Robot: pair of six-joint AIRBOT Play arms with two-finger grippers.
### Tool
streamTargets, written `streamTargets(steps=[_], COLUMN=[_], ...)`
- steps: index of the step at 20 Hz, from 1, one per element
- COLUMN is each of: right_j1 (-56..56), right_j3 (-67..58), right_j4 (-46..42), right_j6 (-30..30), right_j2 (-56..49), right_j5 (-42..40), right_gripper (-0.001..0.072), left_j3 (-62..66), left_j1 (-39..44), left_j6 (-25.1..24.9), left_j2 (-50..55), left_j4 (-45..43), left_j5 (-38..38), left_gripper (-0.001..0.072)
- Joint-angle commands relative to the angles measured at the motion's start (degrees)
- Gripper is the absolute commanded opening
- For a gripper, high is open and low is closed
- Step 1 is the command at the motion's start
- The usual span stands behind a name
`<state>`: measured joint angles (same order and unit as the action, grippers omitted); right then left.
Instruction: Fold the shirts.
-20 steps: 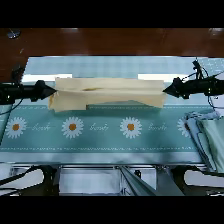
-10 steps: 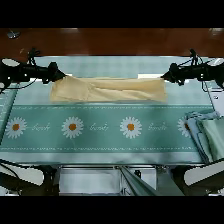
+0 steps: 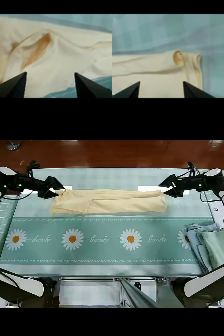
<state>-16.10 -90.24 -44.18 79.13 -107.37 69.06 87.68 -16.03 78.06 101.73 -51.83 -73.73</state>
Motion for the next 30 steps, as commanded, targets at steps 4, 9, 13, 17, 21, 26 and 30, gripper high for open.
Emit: streamTargets(steps=[4, 9, 13, 17, 21, 26, 30], right_j1=[-2.9, 3.1, 7.0, 6.2, 6.7, 6.7, 6.7], right_j3=[2.4, 3.0, -1.2, -1.0, 13.8, 33.1, 36.9], right_j4=[-14.6, -5.0, -4.2, -13.1, -17.4, -17.7, -17.6], right_j6=[3.6, 0.6, 0.2, -1.3, -1.8, 1.5, 3.5], right_j2=[-0.8, -3.5, -2.8, 7.5, 29.5, 57.3, 66.1], right_j5=[9.6, 7.2, 8.4, 13.2, 8.2, 5.3, 9.0], right_gripper=[0.0615, 0.0614, 0.0023, 0.0023, 0.0023, 0.0023, 0.0023], left_j3=[-10.5, -25.8, -26.8, -26.8, -26.8, -19.5, -5.7], left_j1=[-6.9, 0.6, 10.8, 19.6, 34.9, 49.9, 55.8], left_j6=[2.2, -4.4, -4.3, -5.4, -5.9, -2.1, 4.5], left_j2=[-13.9, -29.3, -29.3, -28.3, -27.3, -15.5, -1.7], left_j4=[-7.7, 3.3, 3.4, 3.8, 3.8, 3.7, 3.9], left_j5=[0.1, 14.9, 14.8, 18.5, 31.5, 37.4, 33.6], left_gripper=[0.0699, 0.0699, 0.0573, 0.0022, 0.0021, 0.0021, 0.0020])
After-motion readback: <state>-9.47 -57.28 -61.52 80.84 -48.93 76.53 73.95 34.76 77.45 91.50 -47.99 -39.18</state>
